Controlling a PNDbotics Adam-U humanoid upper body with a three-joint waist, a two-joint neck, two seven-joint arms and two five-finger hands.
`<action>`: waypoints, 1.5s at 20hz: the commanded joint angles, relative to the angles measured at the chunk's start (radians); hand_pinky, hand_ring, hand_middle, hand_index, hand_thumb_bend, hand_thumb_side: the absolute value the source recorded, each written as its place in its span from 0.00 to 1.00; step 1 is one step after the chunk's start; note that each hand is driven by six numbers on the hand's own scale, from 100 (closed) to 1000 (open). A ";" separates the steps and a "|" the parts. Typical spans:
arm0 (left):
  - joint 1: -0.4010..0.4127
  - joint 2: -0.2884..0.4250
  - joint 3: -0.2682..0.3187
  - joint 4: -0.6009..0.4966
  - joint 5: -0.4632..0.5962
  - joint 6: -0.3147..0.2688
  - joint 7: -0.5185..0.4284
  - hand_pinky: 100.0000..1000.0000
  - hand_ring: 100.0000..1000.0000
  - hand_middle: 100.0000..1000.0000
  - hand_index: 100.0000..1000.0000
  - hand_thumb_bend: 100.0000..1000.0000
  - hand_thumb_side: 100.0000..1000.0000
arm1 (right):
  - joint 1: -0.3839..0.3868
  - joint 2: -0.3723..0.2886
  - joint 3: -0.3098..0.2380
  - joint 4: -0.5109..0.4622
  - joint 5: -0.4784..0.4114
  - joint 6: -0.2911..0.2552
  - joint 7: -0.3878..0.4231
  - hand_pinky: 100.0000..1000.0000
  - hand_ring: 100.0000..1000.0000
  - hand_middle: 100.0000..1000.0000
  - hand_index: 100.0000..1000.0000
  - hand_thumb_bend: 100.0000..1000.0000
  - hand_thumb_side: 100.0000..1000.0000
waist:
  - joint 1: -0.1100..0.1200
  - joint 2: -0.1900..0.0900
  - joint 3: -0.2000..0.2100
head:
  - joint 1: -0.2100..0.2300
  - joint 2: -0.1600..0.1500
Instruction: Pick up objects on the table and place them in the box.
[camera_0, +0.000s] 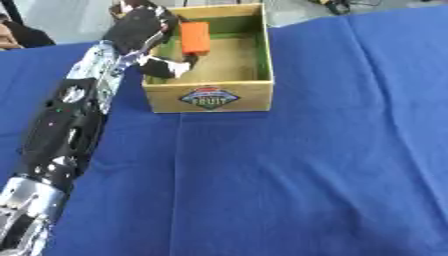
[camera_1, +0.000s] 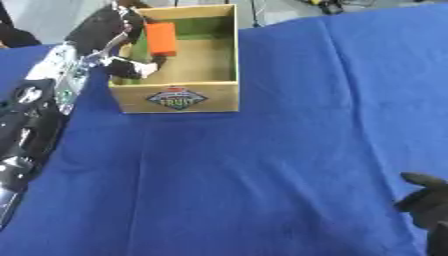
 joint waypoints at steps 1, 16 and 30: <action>-0.023 0.012 0.011 0.006 -0.035 -0.009 -0.014 0.00 0.26 0.22 0.37 0.00 0.51 | -0.007 -0.004 0.005 -0.020 -0.009 -0.004 0.004 0.72 0.44 0.36 0.45 0.00 0.42 | -0.005 -0.021 -0.003 | -0.001 -0.013; -0.018 0.009 0.025 0.021 -0.095 0.029 0.022 0.08 0.59 0.80 1.00 0.00 0.76 | -0.011 0.002 0.007 -0.020 -0.014 0.001 0.011 0.72 0.44 0.36 0.45 0.00 0.42 | 0.000 -0.019 -0.027 | 0.007 -0.037; 0.017 0.006 0.048 -0.194 0.234 0.048 0.085 0.02 0.48 0.67 0.95 0.00 0.77 | -0.003 0.004 0.001 -0.020 -0.013 0.013 0.007 0.72 0.44 0.36 0.45 0.00 0.42 | 0.002 -0.032 -0.021 | -0.015 -0.009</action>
